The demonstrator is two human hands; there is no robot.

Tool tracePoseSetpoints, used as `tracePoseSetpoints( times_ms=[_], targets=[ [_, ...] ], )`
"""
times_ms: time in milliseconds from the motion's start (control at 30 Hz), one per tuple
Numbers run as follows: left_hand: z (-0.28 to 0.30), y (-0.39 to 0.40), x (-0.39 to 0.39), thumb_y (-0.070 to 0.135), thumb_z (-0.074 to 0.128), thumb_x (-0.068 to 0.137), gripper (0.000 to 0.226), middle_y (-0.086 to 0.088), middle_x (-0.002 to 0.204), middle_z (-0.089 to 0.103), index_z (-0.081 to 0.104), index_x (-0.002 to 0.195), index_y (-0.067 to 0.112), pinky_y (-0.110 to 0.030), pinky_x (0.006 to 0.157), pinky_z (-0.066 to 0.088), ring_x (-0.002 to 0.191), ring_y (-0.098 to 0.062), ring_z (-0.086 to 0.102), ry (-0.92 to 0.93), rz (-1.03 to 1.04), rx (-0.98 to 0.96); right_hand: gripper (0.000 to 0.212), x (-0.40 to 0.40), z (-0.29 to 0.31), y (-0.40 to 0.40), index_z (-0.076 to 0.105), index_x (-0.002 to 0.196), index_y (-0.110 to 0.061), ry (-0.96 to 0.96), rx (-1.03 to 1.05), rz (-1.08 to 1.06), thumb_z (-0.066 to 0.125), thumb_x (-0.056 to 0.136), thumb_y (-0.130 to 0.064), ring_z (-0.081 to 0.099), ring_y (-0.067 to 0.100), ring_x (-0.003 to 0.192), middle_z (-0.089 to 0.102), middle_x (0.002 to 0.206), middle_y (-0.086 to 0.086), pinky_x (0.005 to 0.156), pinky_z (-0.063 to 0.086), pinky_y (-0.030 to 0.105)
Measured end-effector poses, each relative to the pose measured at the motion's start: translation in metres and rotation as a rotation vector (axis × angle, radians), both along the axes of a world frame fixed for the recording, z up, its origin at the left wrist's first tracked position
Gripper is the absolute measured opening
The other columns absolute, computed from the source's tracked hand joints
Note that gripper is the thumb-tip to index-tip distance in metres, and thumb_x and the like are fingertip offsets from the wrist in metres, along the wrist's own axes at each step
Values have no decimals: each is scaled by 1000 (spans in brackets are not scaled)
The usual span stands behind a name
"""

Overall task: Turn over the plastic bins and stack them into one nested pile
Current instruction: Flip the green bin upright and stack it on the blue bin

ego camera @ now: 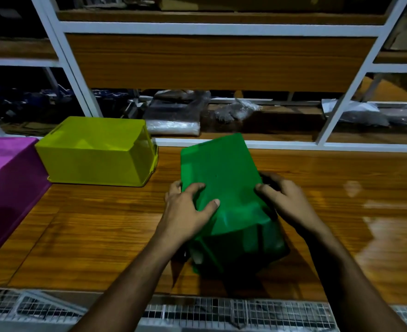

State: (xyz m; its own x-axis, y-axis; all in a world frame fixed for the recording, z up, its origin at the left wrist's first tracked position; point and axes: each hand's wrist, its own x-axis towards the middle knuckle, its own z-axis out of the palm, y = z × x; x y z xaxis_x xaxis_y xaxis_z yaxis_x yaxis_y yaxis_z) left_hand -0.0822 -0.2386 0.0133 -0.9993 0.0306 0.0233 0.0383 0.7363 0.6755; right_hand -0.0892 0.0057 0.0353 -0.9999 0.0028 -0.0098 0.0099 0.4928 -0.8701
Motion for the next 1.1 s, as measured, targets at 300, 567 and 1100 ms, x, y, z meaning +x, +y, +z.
tracePoseSetpoints(
  times_ms=[300,567,1100],
  targets=[
    [39,17,-12,84,56,58,95,0,134,59,51,135,28,-41,104,45,122,-16,56,16,11,344,49,6,34,-43,56,136,-34,280,253,255,43,89,-41,41,12,130,54,136,-16,102,19,10],
    [46,-4,-16,53,71,61,64,14,113,63,59,122,41,-38,99,50,105,-1,59,50,88,474,60,-7,7,-35,44,144,-27,-23,94,-142,60,90,-46,59,28,114,49,140,7,92,55,48],
    [24,-25,1,-10,73,77,34,-5,94,76,71,108,5,-19,60,55,84,-12,74,28,134,693,52,-2,28,-40,45,141,-8,54,-334,-16,58,93,4,71,7,75,70,102,20,61,52,17]
  ],
)
